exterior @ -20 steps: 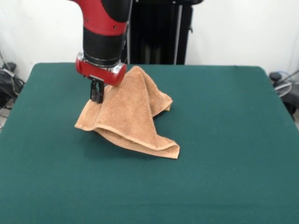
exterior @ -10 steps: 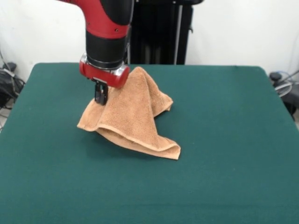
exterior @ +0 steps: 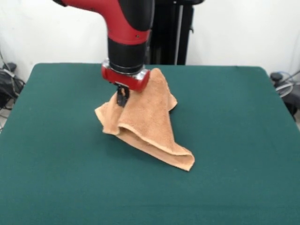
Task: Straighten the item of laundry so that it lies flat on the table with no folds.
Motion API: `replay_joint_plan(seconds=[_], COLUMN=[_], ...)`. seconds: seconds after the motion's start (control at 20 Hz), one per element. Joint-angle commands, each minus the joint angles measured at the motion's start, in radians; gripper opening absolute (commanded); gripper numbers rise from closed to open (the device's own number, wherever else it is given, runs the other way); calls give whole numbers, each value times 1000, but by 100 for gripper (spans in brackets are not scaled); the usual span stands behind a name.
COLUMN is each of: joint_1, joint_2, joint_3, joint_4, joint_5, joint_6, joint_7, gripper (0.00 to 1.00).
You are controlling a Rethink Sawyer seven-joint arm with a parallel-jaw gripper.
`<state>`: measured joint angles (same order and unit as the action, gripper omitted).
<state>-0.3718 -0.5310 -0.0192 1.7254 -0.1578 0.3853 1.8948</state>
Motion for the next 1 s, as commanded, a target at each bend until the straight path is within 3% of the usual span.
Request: replay_joint_plan(seconds=[0.05, 0.75, 1.0], joint_1=[118, 358, 389], joint_2=[48, 33, 12], joint_3=[-9, -75, -49], joint_4=[86, 184, 227], joint_5=[113, 318, 372], joint_6=[-52, -124, -137], joint_7=[312, 419, 420], gripper=[0, 0, 0])
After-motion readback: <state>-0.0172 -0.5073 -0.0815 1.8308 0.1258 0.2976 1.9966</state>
